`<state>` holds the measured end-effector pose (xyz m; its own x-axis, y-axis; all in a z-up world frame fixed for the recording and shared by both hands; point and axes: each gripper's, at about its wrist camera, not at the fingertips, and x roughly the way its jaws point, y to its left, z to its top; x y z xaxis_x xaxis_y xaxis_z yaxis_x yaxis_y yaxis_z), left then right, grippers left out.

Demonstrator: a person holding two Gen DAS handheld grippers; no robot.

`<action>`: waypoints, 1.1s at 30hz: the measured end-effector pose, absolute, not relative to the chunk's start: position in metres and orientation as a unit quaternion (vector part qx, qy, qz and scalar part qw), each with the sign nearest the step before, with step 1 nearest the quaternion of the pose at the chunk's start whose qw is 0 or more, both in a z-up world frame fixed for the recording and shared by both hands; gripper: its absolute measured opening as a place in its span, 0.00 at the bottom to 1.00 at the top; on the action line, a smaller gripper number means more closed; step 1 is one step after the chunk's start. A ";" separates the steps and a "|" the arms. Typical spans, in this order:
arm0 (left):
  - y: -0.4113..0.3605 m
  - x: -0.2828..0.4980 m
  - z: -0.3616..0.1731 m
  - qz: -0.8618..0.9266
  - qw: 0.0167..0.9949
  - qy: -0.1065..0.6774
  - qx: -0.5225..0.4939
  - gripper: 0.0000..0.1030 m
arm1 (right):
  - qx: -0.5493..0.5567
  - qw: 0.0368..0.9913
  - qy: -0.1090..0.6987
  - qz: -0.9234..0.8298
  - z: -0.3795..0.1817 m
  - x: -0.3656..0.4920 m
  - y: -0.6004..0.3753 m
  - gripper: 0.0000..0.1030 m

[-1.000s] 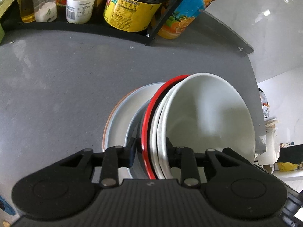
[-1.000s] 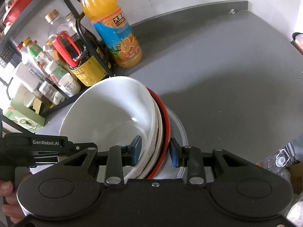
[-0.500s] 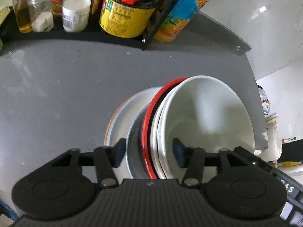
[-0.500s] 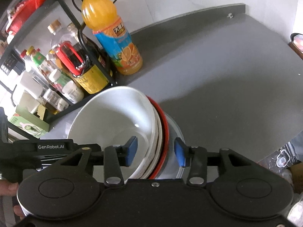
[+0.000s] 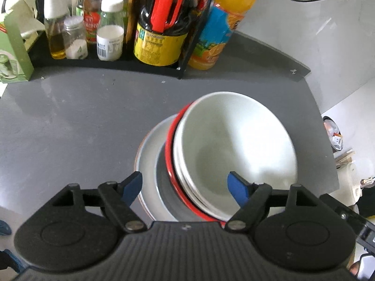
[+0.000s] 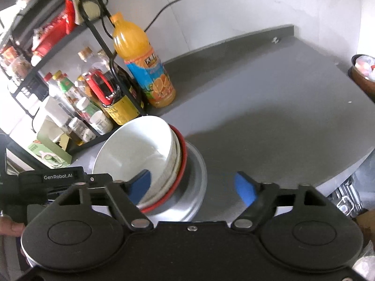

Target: Organize plates and bowls

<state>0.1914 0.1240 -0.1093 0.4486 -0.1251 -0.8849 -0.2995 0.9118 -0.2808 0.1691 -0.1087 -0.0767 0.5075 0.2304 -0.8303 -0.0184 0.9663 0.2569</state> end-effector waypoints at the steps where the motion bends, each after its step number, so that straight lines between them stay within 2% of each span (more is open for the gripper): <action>1: 0.119 0.186 -0.105 0.054 0.829 0.519 -0.201 0.77 | 0.107 0.864 0.487 0.077 -0.073 0.163 -0.113 0.80; 6: 0.092 0.157 -0.086 0.071 0.834 0.513 -0.190 0.84 | 0.099 0.870 0.475 0.087 -0.059 0.131 -0.136 0.91; 10: 0.071 0.133 -0.072 0.070 0.845 0.505 -0.163 0.85 | 0.098 0.874 0.468 0.086 -0.051 0.109 -0.150 0.92; 13: 0.059 0.114 -0.058 0.069 0.852 0.496 -0.151 0.85 | 0.097 0.879 0.459 0.090 -0.043 0.093 -0.159 0.97; 24: 0.023 0.066 -0.023 0.063 0.872 0.471 -0.117 0.86 | 0.081 0.894 0.431 0.097 -0.011 0.048 -0.171 1.00; 33: 0.003 0.032 -0.017 0.051 0.879 0.464 -0.099 0.88 | 0.054 0.902 0.423 0.071 -0.001 0.018 -0.180 1.00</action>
